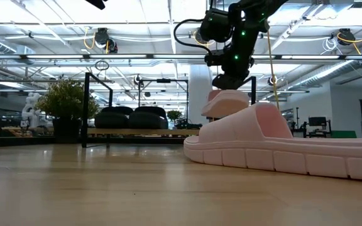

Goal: Pick and place slides into the shelf
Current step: Put the top pink slipper on the shelf

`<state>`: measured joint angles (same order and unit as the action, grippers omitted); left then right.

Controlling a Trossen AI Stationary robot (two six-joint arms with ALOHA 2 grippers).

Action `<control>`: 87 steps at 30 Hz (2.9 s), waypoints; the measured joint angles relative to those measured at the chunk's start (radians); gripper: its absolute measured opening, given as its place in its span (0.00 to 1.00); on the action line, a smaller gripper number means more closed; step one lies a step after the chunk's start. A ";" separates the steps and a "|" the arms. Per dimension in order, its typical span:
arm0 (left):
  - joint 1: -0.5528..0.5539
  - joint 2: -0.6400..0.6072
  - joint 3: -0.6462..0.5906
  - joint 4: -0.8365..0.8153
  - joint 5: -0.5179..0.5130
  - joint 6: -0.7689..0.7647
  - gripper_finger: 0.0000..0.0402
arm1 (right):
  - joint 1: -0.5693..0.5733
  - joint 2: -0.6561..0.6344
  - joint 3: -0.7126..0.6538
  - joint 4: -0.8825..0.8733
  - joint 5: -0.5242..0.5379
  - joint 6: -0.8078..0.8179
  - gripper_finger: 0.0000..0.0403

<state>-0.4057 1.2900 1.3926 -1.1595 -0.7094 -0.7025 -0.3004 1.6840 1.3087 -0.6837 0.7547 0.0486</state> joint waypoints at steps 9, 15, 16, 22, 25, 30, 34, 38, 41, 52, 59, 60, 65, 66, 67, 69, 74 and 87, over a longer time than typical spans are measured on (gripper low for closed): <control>0.000 0.000 0.000 0.000 0.000 0.000 0.45 | 0.000 0.034 0.000 0.018 0.000 -0.006 0.00; 0.000 0.000 0.000 0.000 0.002 -0.001 0.45 | 0.001 0.100 -0.001 0.015 0.004 -0.011 0.00; 0.000 0.000 0.000 0.000 0.002 -0.001 0.45 | 0.001 0.103 -0.001 0.017 0.005 -0.012 0.00; 0.000 0.000 0.000 0.000 0.002 -0.001 0.45 | 0.005 0.109 -0.001 0.031 0.052 -0.033 0.00; 0.000 0.000 0.000 0.000 0.002 0.014 0.45 | 0.008 0.108 -0.001 0.048 0.080 -0.076 0.00; 0.000 0.000 0.000 0.000 0.002 0.038 0.45 | 0.008 0.108 -0.001 0.062 0.079 -0.090 0.00; 0.000 0.000 0.000 0.000 0.002 0.039 0.45 | 0.004 0.108 -0.001 0.067 0.051 -0.097 0.00; 0.000 0.000 0.000 0.000 0.002 0.043 0.45 | 0.003 0.111 -0.001 0.068 0.050 -0.101 0.00; 0.000 0.000 0.000 0.000 0.002 0.043 0.45 | 0.003 0.114 0.000 0.067 0.053 -0.119 0.00; 0.000 0.000 0.000 0.000 0.002 0.043 0.45 | 0.000 0.114 0.000 0.044 0.057 -0.121 0.00; 0.000 0.000 0.000 0.000 0.002 0.043 0.45 | -0.001 0.114 0.000 0.019 0.062 -0.121 0.00; 0.000 0.000 0.000 0.000 0.002 0.043 0.45 | -0.001 0.114 0.000 0.019 0.062 -0.121 0.00; 0.000 0.000 0.000 0.000 0.002 0.043 0.45 | -0.001 0.114 0.000 0.019 0.058 -0.121 0.01; 0.000 0.000 0.000 0.000 0.002 0.043 0.45 | -0.001 0.114 0.000 0.019 0.056 -0.121 0.02; 0.000 0.000 0.000 0.000 0.002 0.043 0.45 | -0.001 0.114 0.000 0.019 0.056 -0.121 0.03; 0.000 0.000 0.000 0.000 0.002 0.043 0.45 | -0.001 0.114 0.000 0.019 0.056 -0.121 0.06; 0.000 0.000 0.000 0.000 0.002 0.043 0.45 | -0.001 0.114 0.000 0.018 0.053 -0.121 0.11; 0.000 0.000 0.000 0.000 0.003 0.045 0.45 | -0.001 0.114 0.001 0.010 0.004 -0.121 0.17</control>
<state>-0.4053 1.2900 1.3926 -1.1597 -0.7063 -0.6571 -0.3016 1.7981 1.3094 -0.6735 0.7586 -0.0719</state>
